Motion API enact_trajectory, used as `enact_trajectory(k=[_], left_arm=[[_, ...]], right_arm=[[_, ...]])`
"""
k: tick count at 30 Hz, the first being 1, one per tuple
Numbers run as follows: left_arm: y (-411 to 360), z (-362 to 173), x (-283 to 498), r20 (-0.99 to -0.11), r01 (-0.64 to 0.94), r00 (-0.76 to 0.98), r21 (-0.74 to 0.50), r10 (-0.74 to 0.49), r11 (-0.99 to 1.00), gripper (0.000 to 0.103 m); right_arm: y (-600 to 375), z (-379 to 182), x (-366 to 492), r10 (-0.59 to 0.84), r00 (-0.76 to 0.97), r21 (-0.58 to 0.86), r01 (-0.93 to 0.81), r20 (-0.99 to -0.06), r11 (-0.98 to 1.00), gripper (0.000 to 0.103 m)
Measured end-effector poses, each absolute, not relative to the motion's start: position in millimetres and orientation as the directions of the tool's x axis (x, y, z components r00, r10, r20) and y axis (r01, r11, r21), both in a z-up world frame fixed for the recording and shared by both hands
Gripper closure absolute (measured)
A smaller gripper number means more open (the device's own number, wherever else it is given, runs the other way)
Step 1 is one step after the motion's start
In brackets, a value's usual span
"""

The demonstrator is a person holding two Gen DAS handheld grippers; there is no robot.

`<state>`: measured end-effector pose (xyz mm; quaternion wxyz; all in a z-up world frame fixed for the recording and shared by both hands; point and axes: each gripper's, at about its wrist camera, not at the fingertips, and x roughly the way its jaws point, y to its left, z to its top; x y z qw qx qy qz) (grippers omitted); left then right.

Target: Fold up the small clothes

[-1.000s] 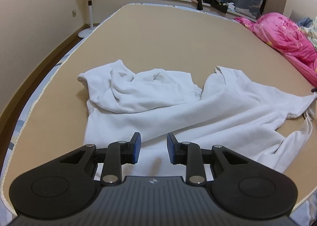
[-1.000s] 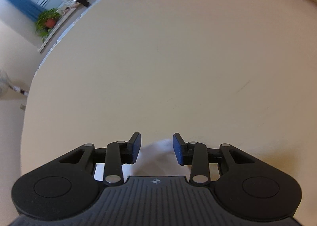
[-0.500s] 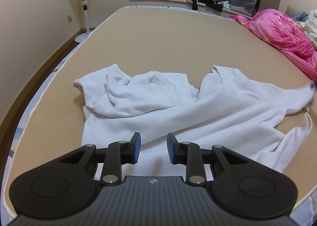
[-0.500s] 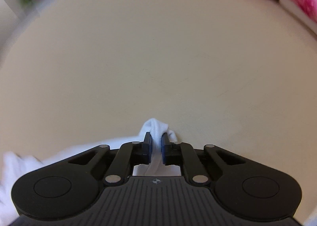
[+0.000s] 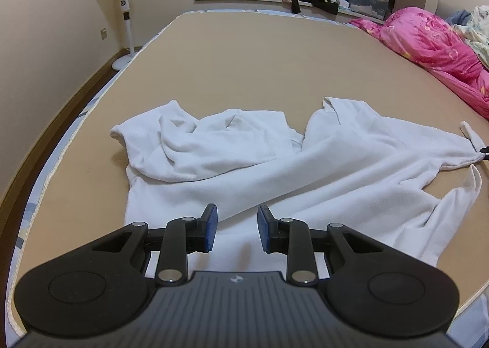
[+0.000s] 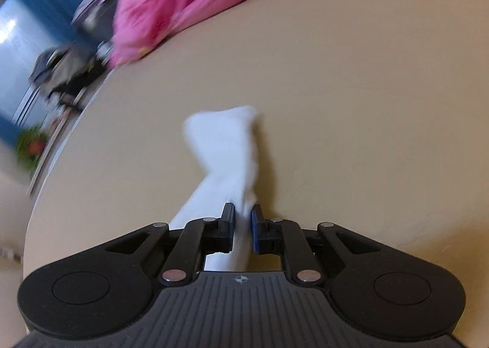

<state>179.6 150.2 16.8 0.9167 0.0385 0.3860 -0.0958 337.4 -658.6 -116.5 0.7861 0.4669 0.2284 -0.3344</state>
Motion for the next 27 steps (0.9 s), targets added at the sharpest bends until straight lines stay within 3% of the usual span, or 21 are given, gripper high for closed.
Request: enact_trajectory(k=[3,6,13,14,15,20,22,25,27], left_arm=[[151.3,17.0,181.5,-0.715,0.194,0.684,-0.015,-0.146,0.981,0.071],[147.6,15.4,181.3,-0.718,0.205,0.679,-0.01,-0.149,0.979,0.071],[144.5,9.4,182.2,-0.732,0.219,0.666,0.01,-0.143,0.976,0.071],[145.1,9.1,182.9,-0.732,0.216,0.666,0.007,-0.142,0.976,0.071],[145.2,9.2,183.0,-0.732,0.215,0.667,0.007,-0.141,0.977,0.071],[147.3,9.7,184.4,-0.73,0.202,0.669,0.001,-0.137,0.979,0.071],[148.7,10.4,183.8,-0.728,0.199,0.671,-0.005,-0.141,0.98,0.071],[151.8,10.3,181.4,-0.729,0.197,0.67,-0.009,-0.141,0.98,0.071],[155.7,9.7,180.0,-0.732,0.189,0.667,-0.012,-0.137,0.982,0.071]], right_arm=[[-668.3,-121.4,347.5,-0.331,0.702,0.609,0.712,-0.631,0.35,0.072],[-690.0,-140.8,358.3,-0.321,0.698,0.612,0.715,-0.64,0.337,0.068],[-687.3,-142.3,324.5,-0.244,0.777,0.659,0.625,-0.581,0.419,0.068],[-683.8,-141.4,318.4,-0.227,0.786,0.665,0.611,-0.576,0.429,0.071],[-679.6,-141.2,310.9,-0.207,0.8,0.678,0.59,-0.563,0.439,0.101],[-677.4,-117.7,277.7,-0.425,0.784,0.698,0.608,-0.453,0.378,0.1],[-678.6,-116.1,272.9,-0.492,0.73,0.653,0.667,-0.475,0.36,0.1],[-677.9,-114.7,283.8,-0.546,0.567,0.447,0.824,-0.617,0.35,0.094],[-670.2,-102.2,273.9,-0.622,0.438,0.345,0.898,-0.649,0.273,0.094]])
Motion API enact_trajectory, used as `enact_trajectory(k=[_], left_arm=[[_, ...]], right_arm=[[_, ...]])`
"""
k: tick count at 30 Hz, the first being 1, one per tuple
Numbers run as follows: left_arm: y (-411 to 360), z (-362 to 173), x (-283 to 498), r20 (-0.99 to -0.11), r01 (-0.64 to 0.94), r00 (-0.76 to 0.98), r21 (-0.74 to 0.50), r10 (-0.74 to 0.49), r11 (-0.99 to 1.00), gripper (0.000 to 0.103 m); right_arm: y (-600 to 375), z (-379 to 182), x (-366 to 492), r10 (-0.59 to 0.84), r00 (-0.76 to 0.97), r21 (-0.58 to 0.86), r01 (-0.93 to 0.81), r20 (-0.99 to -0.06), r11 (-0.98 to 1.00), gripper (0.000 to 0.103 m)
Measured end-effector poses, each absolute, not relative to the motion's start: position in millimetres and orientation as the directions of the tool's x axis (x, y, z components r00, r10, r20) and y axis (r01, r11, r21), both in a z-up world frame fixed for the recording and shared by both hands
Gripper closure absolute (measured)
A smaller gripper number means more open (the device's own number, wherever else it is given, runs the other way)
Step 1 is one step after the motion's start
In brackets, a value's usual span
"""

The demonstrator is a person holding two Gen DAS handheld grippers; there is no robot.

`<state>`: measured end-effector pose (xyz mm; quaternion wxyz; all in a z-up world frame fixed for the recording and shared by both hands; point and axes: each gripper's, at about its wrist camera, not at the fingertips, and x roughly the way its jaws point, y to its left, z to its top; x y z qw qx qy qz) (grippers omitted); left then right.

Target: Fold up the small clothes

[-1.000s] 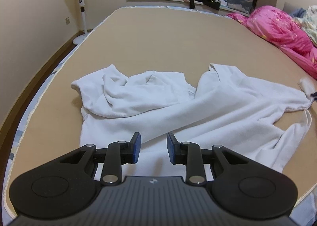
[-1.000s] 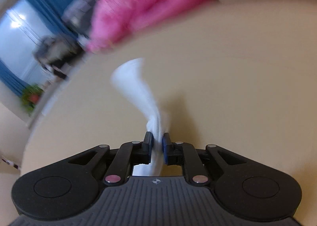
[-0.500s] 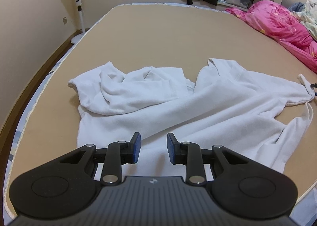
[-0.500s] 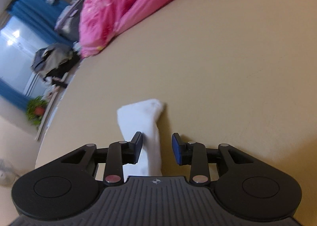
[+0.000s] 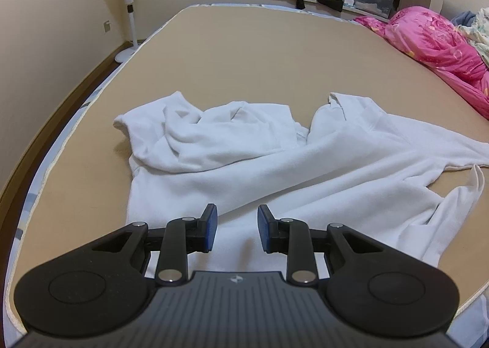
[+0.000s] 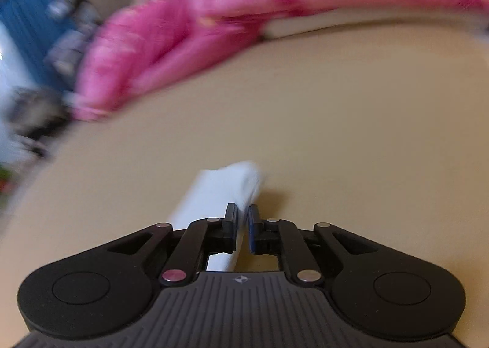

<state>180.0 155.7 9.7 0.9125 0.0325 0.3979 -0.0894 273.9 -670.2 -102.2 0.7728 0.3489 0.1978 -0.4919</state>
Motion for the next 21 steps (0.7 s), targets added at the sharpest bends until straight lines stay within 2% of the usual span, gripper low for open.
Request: enact_trajectory(k=[1,3,5,7,9,12,14,16,19,20,21], left_arm=[[157.4,9.7,179.4,-0.733,0.184,0.667,-0.012,-0.134,0.983,0.071],[161.8,10.2,176.7,-0.733,0.17,0.669,-0.012,-0.125,0.985,0.071],[166.9,11.9,172.0,-0.728,0.154,0.676,-0.016,-0.117,0.988,0.071],[171.5,13.2,165.3,-0.726,0.144,0.678,-0.022,-0.115,0.989,0.071],[175.4,12.6,156.2,-0.732,0.141,0.673,-0.01,-0.104,0.99,0.071],[180.0,10.1,139.6,-0.746,0.151,0.662,0.029,-0.079,0.988,0.071],[184.9,7.4,127.7,-0.757,0.144,0.65,0.035,-0.068,0.989,0.067],[193.0,0.8,115.6,-0.781,0.112,0.621,0.005,-0.066,0.994,0.058],[203.9,-10.7,97.1,-0.812,0.065,0.58,-0.034,-0.066,0.997,0.055],[207.9,-15.2,90.9,-0.822,0.045,0.566,-0.051,-0.067,0.998,0.055],[211.9,-20.4,84.9,-0.833,0.026,0.548,-0.069,-0.072,0.997,0.055]], right_arm=[[-665.9,-91.8,273.8,-0.639,0.433,0.338,0.901,-0.636,0.273,0.094],[-643.2,-62.4,278.5,-0.621,0.54,0.36,0.842,-0.568,0.402,0.091],[-608.8,-34.6,287.9,-0.535,0.679,0.371,0.729,-0.503,0.575,0.085],[-565.2,-12.3,298.5,-0.329,0.813,0.421,0.542,-0.48,0.727,0.072],[-524.4,-3.8,303.3,-0.08,0.87,0.495,0.351,-0.487,0.795,0.056],[-464.1,-12.7,316.0,0.288,0.791,0.599,0.12,-0.539,0.792,0.043],[-432.1,-27.6,322.0,0.375,0.692,0.596,0.1,-0.617,0.796,0.04],[-409.1,-42.5,327.5,0.326,0.619,0.514,0.148,-0.714,0.845,0.04],[-399.5,-60.3,335.7,0.296,0.546,0.462,0.193,-0.784,0.866,0.041],[-394.9,-65.7,327.6,0.294,0.544,0.462,0.201,-0.786,0.864,0.047],[-395.6,-65.6,325.3,0.293,0.55,0.467,0.205,-0.782,0.86,0.066]])
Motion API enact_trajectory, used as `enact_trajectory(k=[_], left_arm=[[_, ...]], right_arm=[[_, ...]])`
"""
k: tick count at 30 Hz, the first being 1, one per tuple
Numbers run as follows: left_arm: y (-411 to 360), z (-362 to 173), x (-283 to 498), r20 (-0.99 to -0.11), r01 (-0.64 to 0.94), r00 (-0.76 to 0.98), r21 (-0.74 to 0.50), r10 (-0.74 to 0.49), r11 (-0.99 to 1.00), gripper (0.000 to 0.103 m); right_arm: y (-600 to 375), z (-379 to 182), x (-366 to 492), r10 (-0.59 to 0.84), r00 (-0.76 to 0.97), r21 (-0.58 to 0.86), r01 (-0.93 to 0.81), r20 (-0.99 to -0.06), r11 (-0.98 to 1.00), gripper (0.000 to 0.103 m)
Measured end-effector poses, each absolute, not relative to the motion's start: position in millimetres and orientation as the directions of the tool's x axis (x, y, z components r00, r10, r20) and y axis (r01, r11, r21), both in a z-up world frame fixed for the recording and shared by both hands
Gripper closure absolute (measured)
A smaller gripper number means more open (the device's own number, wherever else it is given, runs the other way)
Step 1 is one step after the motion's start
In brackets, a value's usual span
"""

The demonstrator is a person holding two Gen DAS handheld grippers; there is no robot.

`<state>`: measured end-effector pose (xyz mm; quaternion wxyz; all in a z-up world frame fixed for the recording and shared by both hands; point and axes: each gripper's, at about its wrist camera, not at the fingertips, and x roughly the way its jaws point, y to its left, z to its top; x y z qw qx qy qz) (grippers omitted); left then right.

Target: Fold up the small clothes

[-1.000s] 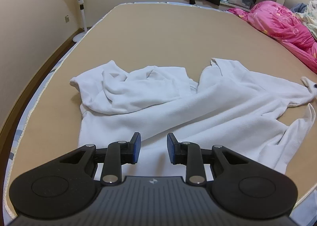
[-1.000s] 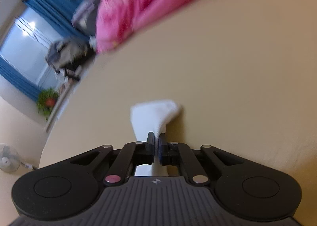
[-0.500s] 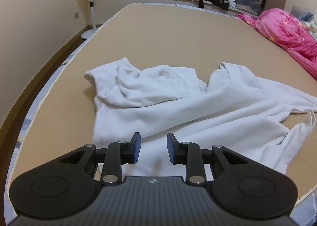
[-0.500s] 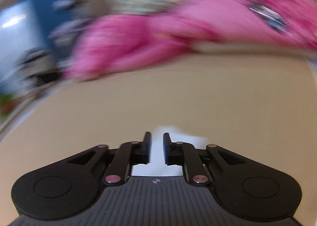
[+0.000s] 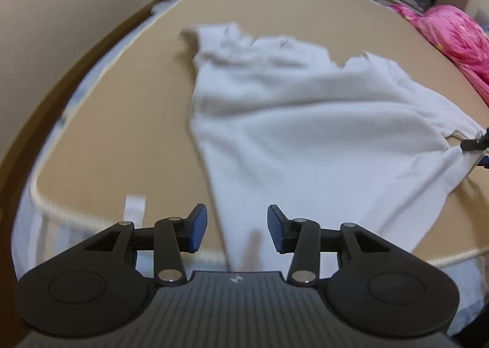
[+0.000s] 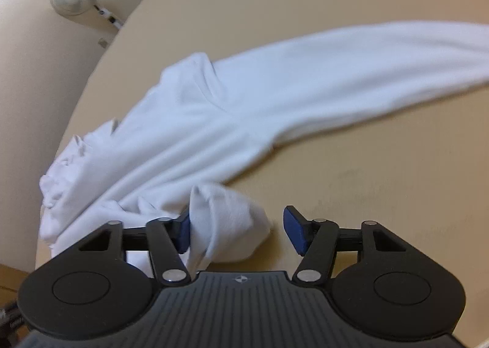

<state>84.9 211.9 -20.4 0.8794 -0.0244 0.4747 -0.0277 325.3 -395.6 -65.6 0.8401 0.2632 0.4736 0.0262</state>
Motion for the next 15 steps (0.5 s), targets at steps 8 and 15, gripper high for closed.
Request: enact_trajectory(k=[8,15], left_arm=[[211.1,-51.0,52.1,-0.887,-0.033,0.448,-0.137,-0.108,0.99,0.058],[199.3,1.2,16.0,-0.813,0.103,0.526,-0.229,-0.249,0.968,0.1]], right_arm=[[-389.8,-35.5,241.1,0.285,0.663,0.517,0.181,-0.693,0.836,0.098],[-421.7,23.6,142.9,0.214,0.794,0.552,0.176,-0.569,0.815,0.099]])
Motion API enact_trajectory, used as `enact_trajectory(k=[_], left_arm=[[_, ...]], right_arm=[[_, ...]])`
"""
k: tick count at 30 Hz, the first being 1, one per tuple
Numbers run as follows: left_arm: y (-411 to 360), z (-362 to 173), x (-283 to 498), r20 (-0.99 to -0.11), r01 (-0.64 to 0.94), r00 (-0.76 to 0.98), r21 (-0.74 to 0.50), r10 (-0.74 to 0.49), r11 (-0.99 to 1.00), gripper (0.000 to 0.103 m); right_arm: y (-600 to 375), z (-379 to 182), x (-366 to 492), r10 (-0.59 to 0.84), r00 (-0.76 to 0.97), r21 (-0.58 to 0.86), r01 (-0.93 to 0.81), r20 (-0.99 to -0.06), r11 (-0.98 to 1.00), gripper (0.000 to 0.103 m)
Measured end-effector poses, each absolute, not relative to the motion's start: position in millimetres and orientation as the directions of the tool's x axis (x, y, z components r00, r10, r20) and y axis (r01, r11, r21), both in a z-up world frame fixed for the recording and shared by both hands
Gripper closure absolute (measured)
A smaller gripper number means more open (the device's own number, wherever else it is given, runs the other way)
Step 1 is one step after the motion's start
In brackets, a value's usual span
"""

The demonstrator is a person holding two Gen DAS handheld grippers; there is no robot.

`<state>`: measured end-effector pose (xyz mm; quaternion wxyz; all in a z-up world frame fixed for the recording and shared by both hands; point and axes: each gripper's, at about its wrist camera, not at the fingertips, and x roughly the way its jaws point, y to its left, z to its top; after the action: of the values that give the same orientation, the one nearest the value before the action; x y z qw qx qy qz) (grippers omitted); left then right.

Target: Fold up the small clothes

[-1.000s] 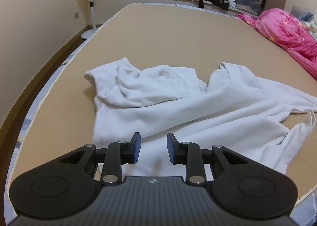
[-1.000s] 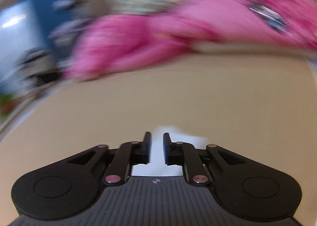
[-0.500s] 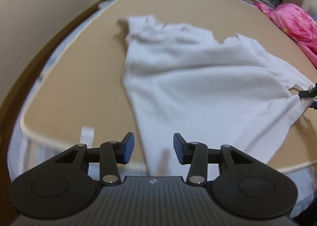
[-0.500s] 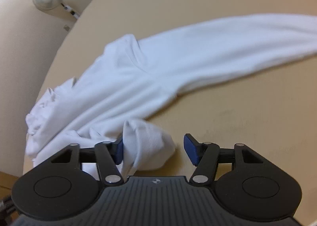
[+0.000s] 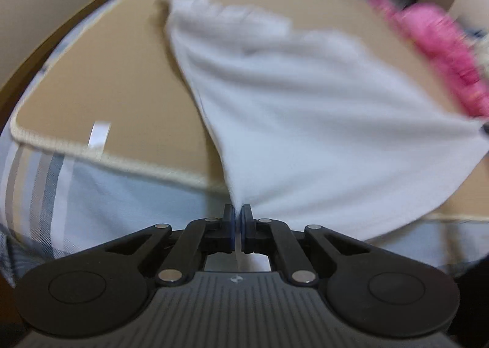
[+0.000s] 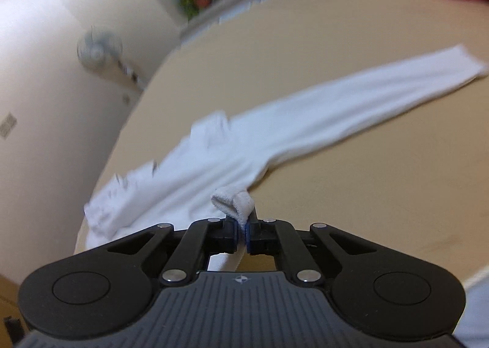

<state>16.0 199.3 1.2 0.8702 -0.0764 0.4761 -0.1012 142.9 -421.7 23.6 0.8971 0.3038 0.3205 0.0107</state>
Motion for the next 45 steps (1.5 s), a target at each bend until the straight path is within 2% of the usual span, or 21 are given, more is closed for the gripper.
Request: enact_trajectory(k=[2,4,9,11,12,13,14,16,18,21,22,25,26,28,31,34,38,40,42,45], left_arm=[[196.9,32.1,-5.3,-0.775,0.163,0.565,-0.231,-0.283,0.959,0.1],[193.0,55.9,-28.1,-0.762,0.219,0.573,-0.214,-0.303,0.952,0.1],[190.6,62.5,-57.3,-0.821,0.25,0.518,-0.122,-0.239,0.961,0.099],[192.1,57.2,-54.7,-0.847,0.226,0.502,-0.068,-0.176,0.972,0.099],[194.5,55.0,-52.1,-0.847,0.209,0.512,-0.038,-0.142,0.977,0.097],[195.5,54.8,-48.0,-0.838,0.196,0.529,-0.032,-0.133,0.98,0.09],[196.1,56.0,-42.4,-0.832,0.186,0.536,-0.049,-0.144,0.981,0.088],[193.6,55.2,-29.8,-0.803,0.185,0.561,-0.117,-0.203,0.976,0.087],[181.0,46.9,-12.7,-0.783,0.218,0.573,-0.14,-0.243,0.966,0.087],[157.7,18.0,9.1,-0.784,0.25,0.559,-0.153,-0.272,0.956,0.087],[150.9,4.8,15.6,-0.804,0.248,0.532,-0.151,-0.265,0.957,0.085],[137.1,-43.6,29.1,-0.898,0.25,0.38,-0.133,-0.223,0.959,0.08],[136.0,-57.0,31.6,-0.929,0.234,0.32,-0.111,-0.184,0.966,0.081],[134.0,-49.3,32.3,-0.92,0.243,0.346,-0.102,-0.184,0.965,0.079],[132.1,-12.7,36.4,-0.85,0.253,0.493,-0.065,-0.186,0.965,0.076],[132.2,25.1,51.5,-0.767,0.26,0.606,-0.057,-0.209,0.964,0.076],[122.6,69.5,82.2,-0.629,0.286,0.753,0.049,-0.193,0.957,0.076],[114.5,82.4,103.1,-0.576,0.294,0.798,0.113,-0.179,0.949,0.076],[112.0,83.4,128.9,-0.549,0.292,0.821,0.174,-0.154,0.94,0.076],[110.4,65.9,160.3,-0.525,0.273,0.843,0.236,-0.114,0.932,0.075]], right_arm=[[-438.5,41.2,110.1,0.156,0.832,0.558,0.206,-0.533,0.804,0.099],[-450.0,50.2,80.7,0.116,0.824,0.544,0.254,-0.555,0.8,0.099],[-428.4,28.1,57.5,0.131,0.624,0.366,0.265,-0.77,0.892,0.098],[-419.9,19.4,55.0,0.09,0.576,0.284,0.256,-0.813,0.924,0.093],[-417.3,20.3,54.3,0.007,0.578,0.208,0.282,-0.816,0.936,0.087],[-412.2,20.3,59.3,-0.069,0.598,0.152,0.311,-0.799,0.938,0.084],[-411.5,24.5,60.2,-0.108,0.63,0.134,0.324,-0.769,0.936,0.082],[-405.1,30.5,67.3,-0.054,0.694,0.179,0.259,-0.718,0.949,0.081],[-392.6,25.6,80.3,0.077,0.732,0.248,0.128,-0.677,0.96,0.078],[-372.9,-3.1,102.2,0.195,0.646,0.284,0.034,-0.738,0.958,0.074],[-367.7,-18.1,107.2,0.197,0.606,0.265,0.024,-0.77,0.964,0.074],[-351.3,-69.4,118.4,0.037,0.38,0.056,0.04,-0.924,0.998,0.073],[-351.5,-76.4,116.5,0.027,0.363,0.042,0.034,-0.932,0.999,0.073],[-351.5,-65.1,115.5,0.05,0.402,0.076,0.048,-0.914,0.996,0.072],[-357.1,-32.7,110.1,0.104,0.56,0.156,0.046,-0.822,0.987,0.072],[-355.2,12.4,108.2,0.113,0.73,0.183,0.018,-0.675,0.983,0.071],[-365.2,67.4,124.5,0.118,0.876,0.179,-0.037,-0.468,0.983,0.049],[-370.4,81.2,135.4,0.123,0.912,0.157,-0.065,-0.391,0.985,0.045],[-377.5,77.6,147.2,0.126,0.919,0.139,-0.079,-0.375,0.987,0.045],[-383.6,55.0,162.9,0.118,0.896,0.141,-0.062,-0.429,0.988,0.046]])
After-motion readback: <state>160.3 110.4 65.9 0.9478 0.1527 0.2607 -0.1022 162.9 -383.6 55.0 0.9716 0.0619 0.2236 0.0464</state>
